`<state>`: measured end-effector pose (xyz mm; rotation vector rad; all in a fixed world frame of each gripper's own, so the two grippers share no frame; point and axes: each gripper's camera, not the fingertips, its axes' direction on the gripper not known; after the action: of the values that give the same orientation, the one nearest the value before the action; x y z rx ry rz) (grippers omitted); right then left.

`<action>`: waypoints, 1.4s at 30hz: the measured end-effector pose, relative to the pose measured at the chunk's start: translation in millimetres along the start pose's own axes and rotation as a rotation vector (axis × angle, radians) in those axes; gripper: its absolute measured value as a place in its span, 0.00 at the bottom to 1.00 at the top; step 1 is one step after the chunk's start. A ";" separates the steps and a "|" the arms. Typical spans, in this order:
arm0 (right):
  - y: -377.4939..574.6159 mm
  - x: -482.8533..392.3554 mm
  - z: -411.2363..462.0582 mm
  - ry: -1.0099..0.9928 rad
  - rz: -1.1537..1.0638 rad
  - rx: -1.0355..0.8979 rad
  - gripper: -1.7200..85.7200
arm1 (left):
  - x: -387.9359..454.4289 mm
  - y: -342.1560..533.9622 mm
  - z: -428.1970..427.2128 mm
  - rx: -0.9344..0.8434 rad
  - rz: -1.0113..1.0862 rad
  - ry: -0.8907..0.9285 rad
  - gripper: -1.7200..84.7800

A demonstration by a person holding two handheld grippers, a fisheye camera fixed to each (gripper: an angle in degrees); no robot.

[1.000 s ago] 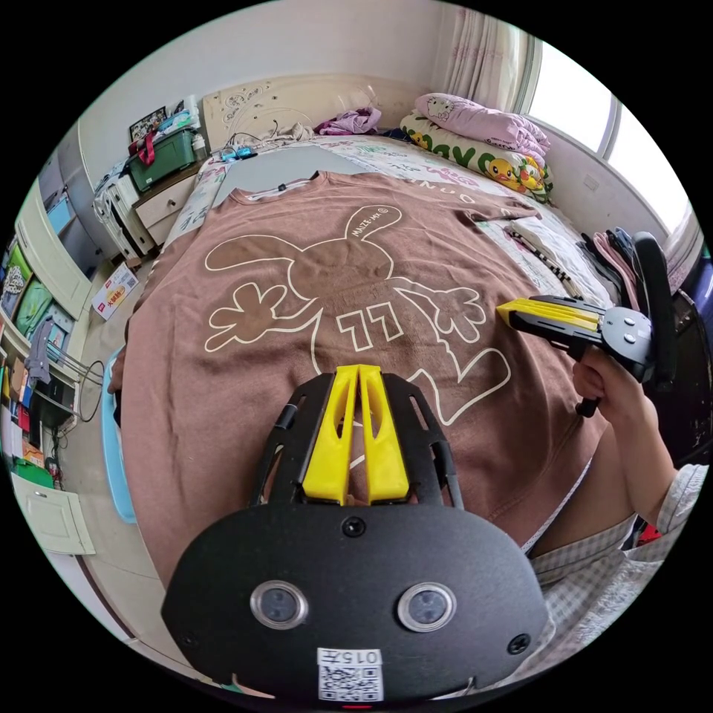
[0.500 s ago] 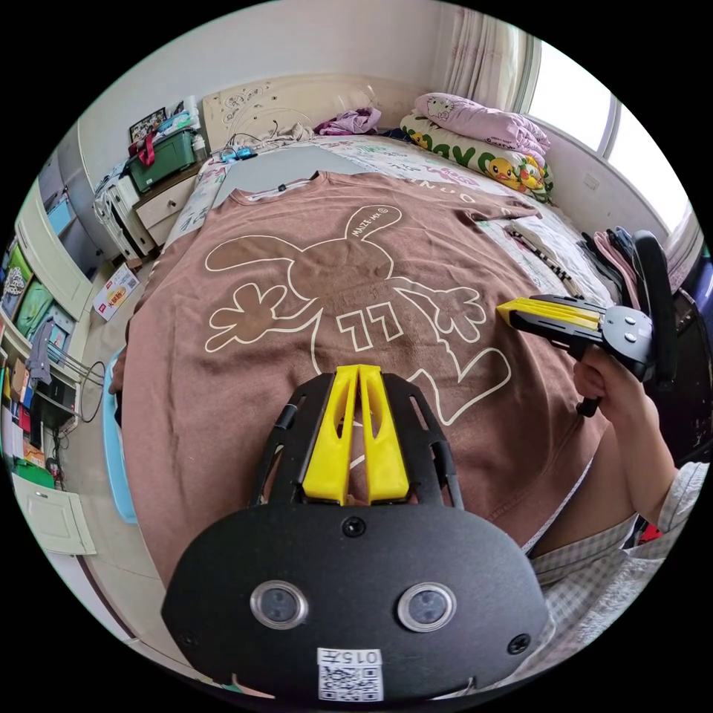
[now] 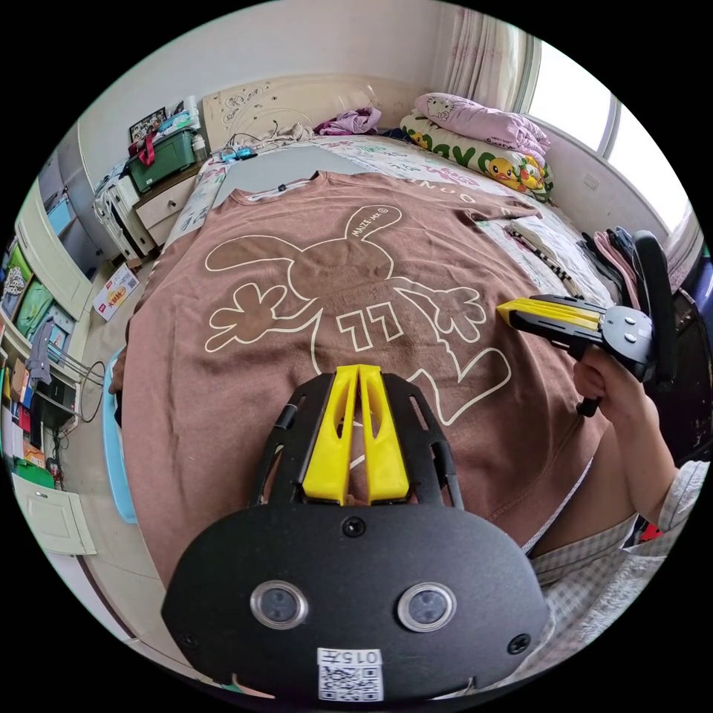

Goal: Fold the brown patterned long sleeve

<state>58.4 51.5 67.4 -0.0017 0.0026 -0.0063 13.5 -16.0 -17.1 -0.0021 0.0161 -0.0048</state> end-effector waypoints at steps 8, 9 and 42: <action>-2.9 -20.9 -11.3 -0.004 0.002 0.000 0.02 | 2.8 1.5 -2.9 0.000 0.002 -0.003 0.01; -3.4 -24.9 -13.3 -0.001 0.001 0.000 0.02 | 3.1 1.8 -3.5 0.000 0.002 -0.003 0.01; -40.2 -105.7 -107.1 -0.012 0.006 -0.001 0.02 | -6.6 22.7 -29.0 0.002 0.004 -0.006 0.01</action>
<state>-47.8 11.9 -39.4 -0.0027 -0.0089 -0.0001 6.5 6.6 -46.0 -0.0006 0.0101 -0.0009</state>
